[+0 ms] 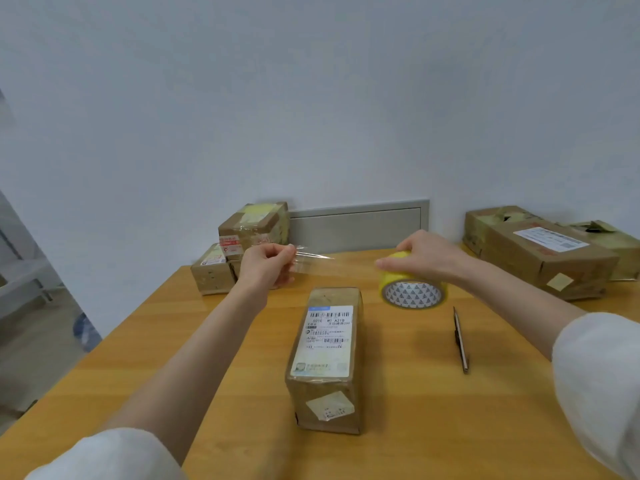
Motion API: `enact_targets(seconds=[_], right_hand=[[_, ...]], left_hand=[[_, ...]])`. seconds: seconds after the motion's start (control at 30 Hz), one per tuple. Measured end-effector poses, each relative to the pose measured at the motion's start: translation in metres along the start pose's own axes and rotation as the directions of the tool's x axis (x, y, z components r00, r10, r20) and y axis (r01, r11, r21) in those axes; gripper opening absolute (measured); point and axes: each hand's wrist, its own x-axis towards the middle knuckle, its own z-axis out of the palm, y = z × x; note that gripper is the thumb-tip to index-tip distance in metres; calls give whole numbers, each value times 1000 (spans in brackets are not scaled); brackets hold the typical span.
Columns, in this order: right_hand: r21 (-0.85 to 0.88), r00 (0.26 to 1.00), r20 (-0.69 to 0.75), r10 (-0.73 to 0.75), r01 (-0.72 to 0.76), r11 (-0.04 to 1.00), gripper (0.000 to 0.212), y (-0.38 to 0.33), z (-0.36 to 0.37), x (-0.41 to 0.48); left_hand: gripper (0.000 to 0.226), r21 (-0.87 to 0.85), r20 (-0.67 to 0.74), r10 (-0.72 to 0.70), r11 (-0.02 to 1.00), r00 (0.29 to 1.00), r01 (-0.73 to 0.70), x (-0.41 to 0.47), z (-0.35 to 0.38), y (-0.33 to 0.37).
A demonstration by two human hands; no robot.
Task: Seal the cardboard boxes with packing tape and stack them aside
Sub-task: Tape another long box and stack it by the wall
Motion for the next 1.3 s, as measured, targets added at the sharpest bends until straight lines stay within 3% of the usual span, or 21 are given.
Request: enact_targets(seconds=[0.13,0.33,0.7,0.93,1.03,1.13,1.2,1.3], right_hand=[[165,996,86,15,-29,986,53,-2,9,12],[-7,992,95,81,-81,997,38,6,37,24],[-94,975,185,124,-108,990,42,10,58,34],[-111,958,221,184,-162,980,50,9,80,28],[-107,959,210,188,-168,980,50,10,82,24],[-126,965,185,187,-165,978,51,9,85,25],[-127,966,180,187,-165,978,51,9,86,26],[-119,965,187,183,-163,979,54,9,87,23]], left_hand=[[15,-44,-14,-84,996,996,84,5,-5,-18],[13,-42,-30,-216,976,976,214,9,0,-48],[11,16,-45,-308,951,950,309,13,4,-77],[16,131,34,-366,924,930,359,0,29,-97],[19,325,98,-358,894,929,310,-1,31,-91],[40,478,36,-144,871,989,109,4,25,-72],[41,406,155,-156,910,975,81,-2,26,-56],[7,320,373,-339,921,864,224,-19,34,-49]])
